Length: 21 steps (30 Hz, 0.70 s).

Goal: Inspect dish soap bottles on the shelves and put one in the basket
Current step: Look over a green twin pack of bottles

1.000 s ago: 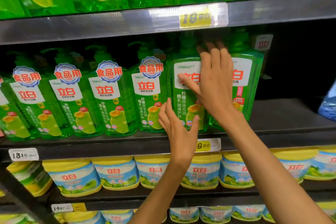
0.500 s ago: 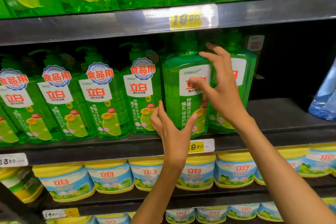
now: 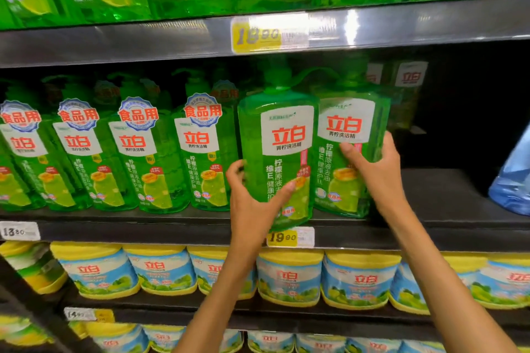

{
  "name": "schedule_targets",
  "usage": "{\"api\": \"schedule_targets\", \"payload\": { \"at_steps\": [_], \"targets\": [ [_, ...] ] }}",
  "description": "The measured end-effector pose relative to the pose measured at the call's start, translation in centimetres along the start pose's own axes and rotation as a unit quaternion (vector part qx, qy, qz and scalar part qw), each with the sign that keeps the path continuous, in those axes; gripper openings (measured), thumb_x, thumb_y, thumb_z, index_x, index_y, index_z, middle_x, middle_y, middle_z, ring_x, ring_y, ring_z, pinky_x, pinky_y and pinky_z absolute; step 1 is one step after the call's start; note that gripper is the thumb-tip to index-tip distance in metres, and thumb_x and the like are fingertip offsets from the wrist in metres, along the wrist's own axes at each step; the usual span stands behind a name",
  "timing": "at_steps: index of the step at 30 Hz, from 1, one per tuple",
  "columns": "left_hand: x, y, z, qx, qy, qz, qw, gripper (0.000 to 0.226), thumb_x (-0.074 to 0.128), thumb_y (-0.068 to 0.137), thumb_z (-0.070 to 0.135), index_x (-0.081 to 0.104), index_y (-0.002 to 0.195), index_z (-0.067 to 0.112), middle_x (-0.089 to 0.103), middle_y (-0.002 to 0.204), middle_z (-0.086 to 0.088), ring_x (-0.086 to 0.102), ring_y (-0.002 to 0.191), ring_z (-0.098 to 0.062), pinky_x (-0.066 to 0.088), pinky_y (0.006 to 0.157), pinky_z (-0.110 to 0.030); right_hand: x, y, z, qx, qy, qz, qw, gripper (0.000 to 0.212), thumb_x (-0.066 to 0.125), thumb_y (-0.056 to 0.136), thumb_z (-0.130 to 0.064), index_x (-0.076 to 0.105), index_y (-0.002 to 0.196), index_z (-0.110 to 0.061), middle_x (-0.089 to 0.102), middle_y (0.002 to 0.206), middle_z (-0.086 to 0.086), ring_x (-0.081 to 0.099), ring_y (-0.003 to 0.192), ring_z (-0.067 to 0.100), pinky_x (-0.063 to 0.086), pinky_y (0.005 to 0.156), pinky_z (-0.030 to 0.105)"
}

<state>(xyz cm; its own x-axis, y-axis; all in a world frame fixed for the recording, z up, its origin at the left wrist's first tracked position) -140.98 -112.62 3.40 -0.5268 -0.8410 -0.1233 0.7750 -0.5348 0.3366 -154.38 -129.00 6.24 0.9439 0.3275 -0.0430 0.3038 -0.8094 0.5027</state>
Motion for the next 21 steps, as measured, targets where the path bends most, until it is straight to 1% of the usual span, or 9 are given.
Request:
{"api": "schedule_targets", "payload": {
  "at_steps": [3, 6, 7, 9, 11, 16, 18, 20, 21],
  "targets": [
    [-0.1, 0.3, 0.2, -0.025, 0.012, -0.013, 1.000, 0.122, 0.066, 0.043, 0.074, 0.016, 0.147, 0.033, 0.031, 0.149, 0.003, 0.028, 0.125, -0.003, 0.036, 0.096, -0.020, -0.4, 0.1, 0.1, -0.010, 0.030, -0.018, 0.999, 0.050, 0.078, 0.061, -0.055, 0.054, 0.101, -0.037, 0.066, 0.100, -0.015, 0.064, 0.086, -0.011, 0.048, 0.067, 0.006],
    [0.2, -0.1, 0.6, -0.051, -0.006, 0.000, 0.999, 0.126, 0.060, 0.047, 0.076, 0.013, 0.152, 0.026, 0.023, 0.156, 0.000, 0.022, 0.121, -0.002, 0.038, 0.072, 0.003, -1.4, -0.1, -0.2, -0.010, 0.056, -0.045, 0.997, 0.050, 0.077, 0.062, -0.053, 0.054, 0.102, -0.036, 0.067, 0.101, -0.014, 0.066, 0.089, -0.007, 0.050, 0.069, 0.010],
    [0.3, 0.0, 0.7, -0.050, -0.013, 0.009, 0.999, 0.123, 0.061, 0.051, 0.078, 0.016, 0.151, 0.024, 0.026, 0.155, 0.000, 0.024, 0.123, -0.002, 0.041, 0.080, -0.001, -1.8, -0.2, -0.3, -0.010, 0.071, -0.057, 0.996, 0.051, 0.076, 0.061, -0.054, 0.054, 0.103, -0.036, 0.068, 0.102, -0.014, 0.066, 0.092, -0.005, 0.051, 0.071, 0.011],
    [0.5, 0.1, 0.8, -0.056, -0.032, 0.022, 0.998, 0.108, 0.067, 0.059, 0.077, 0.030, 0.146, 0.023, 0.043, 0.147, 0.000, 0.037, 0.131, -0.008, 0.041, 0.105, -0.028, -2.7, -0.6, -0.2, -0.005, 0.101, -0.077, 0.992, 0.054, 0.075, 0.061, -0.054, 0.054, 0.107, -0.036, 0.070, 0.103, -0.014, 0.068, 0.097, 0.001, 0.053, 0.074, 0.014],
    [0.8, -0.1, 1.2, -0.061, -0.046, 0.033, 0.997, 0.099, 0.066, 0.057, 0.071, 0.040, 0.139, 0.022, 0.053, 0.137, 0.000, 0.049, 0.128, -0.017, 0.041, 0.107, -0.046, -3.3, -0.8, -0.1, 0.007, 0.126, -0.100, 0.987, 0.058, 0.075, 0.061, -0.053, 0.055, 0.112, -0.033, 0.072, 0.104, -0.014, 0.069, 0.099, 0.006, 0.054, 0.074, 0.016],
    [1.2, -1.2, 2.2, -0.071, -0.073, 0.044, 0.994, 0.117, 0.061, 0.046, 0.078, 0.038, 0.143, 0.018, 0.049, 0.142, -0.003, 0.047, 0.129, -0.020, 0.039, 0.108, -0.047, -4.0, -1.0, -0.5, 0.032, 0.178, -0.138, 0.974, 0.052, 0.074, 0.068, -0.036, 0.055, 0.115, -0.024, 0.075, 0.100, -0.012, 0.071, 0.093, 0.008, 0.055, 0.070, 0.018],
    [1.1, -1.6, 2.2, -0.080, -0.079, 0.039, 0.993, 0.090, 0.061, 0.048, 0.078, 0.054, 0.128, 0.037, 0.059, 0.129, 0.011, 0.054, 0.120, -0.008, 0.044, 0.101, -0.039, -4.3, -1.2, -1.0, 0.046, 0.188, -0.135, 0.972, 0.055, 0.074, 0.067, -0.042, 0.057, 0.116, -0.023, 0.075, 0.105, -0.006, 0.072, 0.096, 0.014, 0.056, 0.072, 0.022],
    [0.8, -2.2, 2.6, -0.086, -0.089, 0.019, 0.992, 0.044, 0.065, 0.052, 0.075, 0.064, 0.093, 0.058, 0.069, 0.097, 0.030, 0.062, 0.100, 0.006, 0.048, 0.089, -0.031, -4.9, -1.7, -1.4, 0.075, 0.220, -0.127, 0.964, 0.055, 0.073, 0.071, -0.043, 0.061, 0.118, -0.018, 0.075, 0.107, 0.003, 0.072, 0.096, 0.020, 0.058, 0.072, 0.028],
    [0.5, -2.6, 2.7, -0.089, -0.094, 0.005, 0.992, 0.041, 0.067, 0.050, 0.077, 0.064, 0.088, 0.061, 0.069, 0.093, 0.031, 0.063, 0.099, 0.002, 0.049, 0.091, -0.034, -5.2, -2.1, -1.3, 0.102, 0.249, -0.128, 0.955, 0.050, 0.072, 0.074, -0.041, 0.065, 0.117, -0.016, 0.075, 0.106, 0.006, 0.073, 0.093, 0.022, 0.059, 0.071, 0.031]
  ]
}}
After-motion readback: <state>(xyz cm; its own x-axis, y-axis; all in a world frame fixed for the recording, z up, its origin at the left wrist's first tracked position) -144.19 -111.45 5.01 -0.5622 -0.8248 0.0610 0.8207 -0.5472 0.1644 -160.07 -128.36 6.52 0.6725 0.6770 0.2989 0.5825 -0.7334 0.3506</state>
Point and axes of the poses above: each hand's wrist, its own y-axis towards the middle knuckle, its own x-axis out of the palm, z = x × y, the point moved 1 cm from there along y, towards the middle knuckle
